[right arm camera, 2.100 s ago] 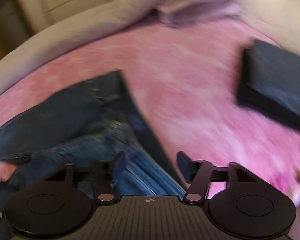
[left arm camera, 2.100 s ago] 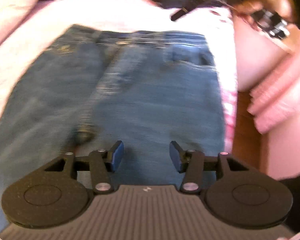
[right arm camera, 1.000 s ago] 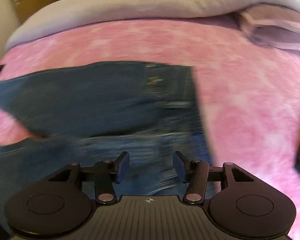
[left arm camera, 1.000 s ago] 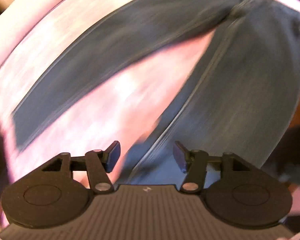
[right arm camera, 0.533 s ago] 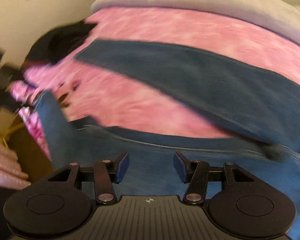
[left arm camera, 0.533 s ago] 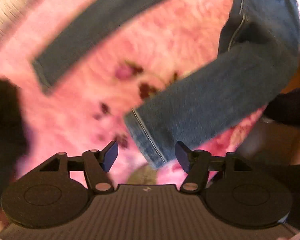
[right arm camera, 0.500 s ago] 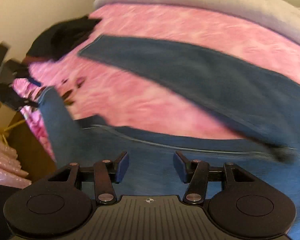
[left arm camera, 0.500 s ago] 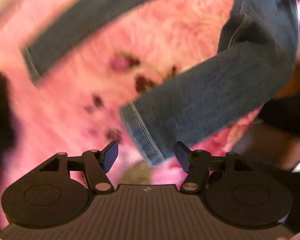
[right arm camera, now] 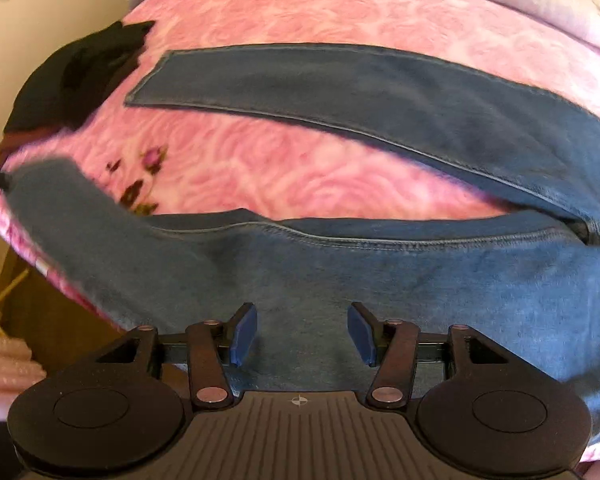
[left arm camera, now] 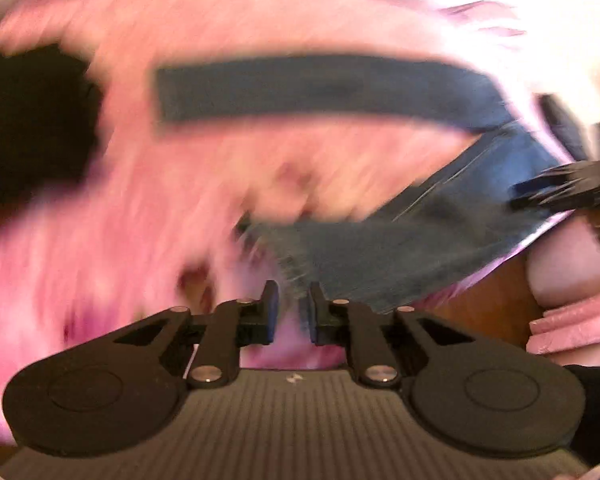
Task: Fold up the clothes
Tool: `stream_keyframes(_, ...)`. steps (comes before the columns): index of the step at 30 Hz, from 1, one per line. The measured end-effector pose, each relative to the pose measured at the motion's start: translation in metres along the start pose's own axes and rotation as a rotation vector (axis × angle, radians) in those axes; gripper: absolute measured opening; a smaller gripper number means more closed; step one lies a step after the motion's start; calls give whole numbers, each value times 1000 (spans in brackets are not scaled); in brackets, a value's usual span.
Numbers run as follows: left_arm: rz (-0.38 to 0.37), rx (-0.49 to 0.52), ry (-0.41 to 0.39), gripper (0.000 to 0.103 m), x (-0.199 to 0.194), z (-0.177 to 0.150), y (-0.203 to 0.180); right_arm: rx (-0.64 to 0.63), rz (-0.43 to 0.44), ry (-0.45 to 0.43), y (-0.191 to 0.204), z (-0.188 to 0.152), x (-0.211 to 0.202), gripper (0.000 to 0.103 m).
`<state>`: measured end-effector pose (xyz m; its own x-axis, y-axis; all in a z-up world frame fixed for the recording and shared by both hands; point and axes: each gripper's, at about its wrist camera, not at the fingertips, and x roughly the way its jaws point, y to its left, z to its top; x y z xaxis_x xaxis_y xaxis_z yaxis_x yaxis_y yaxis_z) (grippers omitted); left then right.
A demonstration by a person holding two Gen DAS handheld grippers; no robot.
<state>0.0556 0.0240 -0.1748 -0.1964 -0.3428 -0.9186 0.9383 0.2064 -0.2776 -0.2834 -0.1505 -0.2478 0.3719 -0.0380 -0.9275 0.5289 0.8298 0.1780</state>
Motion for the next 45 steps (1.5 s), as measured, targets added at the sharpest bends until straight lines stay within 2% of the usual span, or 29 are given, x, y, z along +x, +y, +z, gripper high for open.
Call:
stream_keyframes(1,11,-55,56,11,9,-12,8,9,1,10,-1,0,3,56)
stream_keyframes(4,1,-129,53,13,23,-7,18,7,10,40,1,1,11,56)
stream_keyframes(6,-6,-179,51,24,32,-3,24,-16,25,43,3,2,14,57)
stream_keyframes(7,-9,-204,50,33,36,-1,27,-29,33,44,5,3,16,58)
stream_keyframes(8,-13,-229,49,37,41,0,31,-47,39,44,7,5,20,58)
stream_keyframes(13,-29,-352,45,41,64,9,47,-186,54,52,26,19,46,59)
stream_keyframes(15,3,-279,88,41,86,24,39,-233,49,62,32,26,57,60)
stream_keyframes(17,31,-181,124,35,99,32,26,-240,42,74,32,30,64,60)
stream_keyframes(18,45,-132,141,28,105,36,20,-238,36,80,31,31,68,60)
stream_keyframes(19,49,-94,125,5,101,39,16,-232,26,83,29,31,70,60)
stream_keyframes(20,53,-57,107,5,97,42,12,-220,16,86,26,31,70,60)
stream_keyframes(23,39,-73,-53,6,59,61,17,-146,-11,64,13,26,59,60)
stream_keyframes(26,48,-65,-111,6,46,74,24,-60,-39,16,1,15,39,61)
stream_keyframes(28,46,-89,-54,6,64,70,35,0,-60,16,-6,5,34,62)
stream_keyframes(31,47,-113,72,8,101,56,47,93,-83,57,-18,-11,38,63)
stream_keyframes(35,53,-107,82,8,97,43,45,242,-116,84,-35,-31,36,65)
stream_keyframes(39,147,-36,156,7,89,25,40,336,-123,130,-46,-51,38,68)
stream_keyframes(42,138,-52,106,10,73,16,38,388,-128,117,-45,-59,38,69)
stream_keyframes(44,93,-67,90,28,67,13,32,417,-130,87,-42,-61,35,69)
stream_keyframes(45,75,-67,111,30,70,10,27,430,-132,70,-41,-61,34,69)
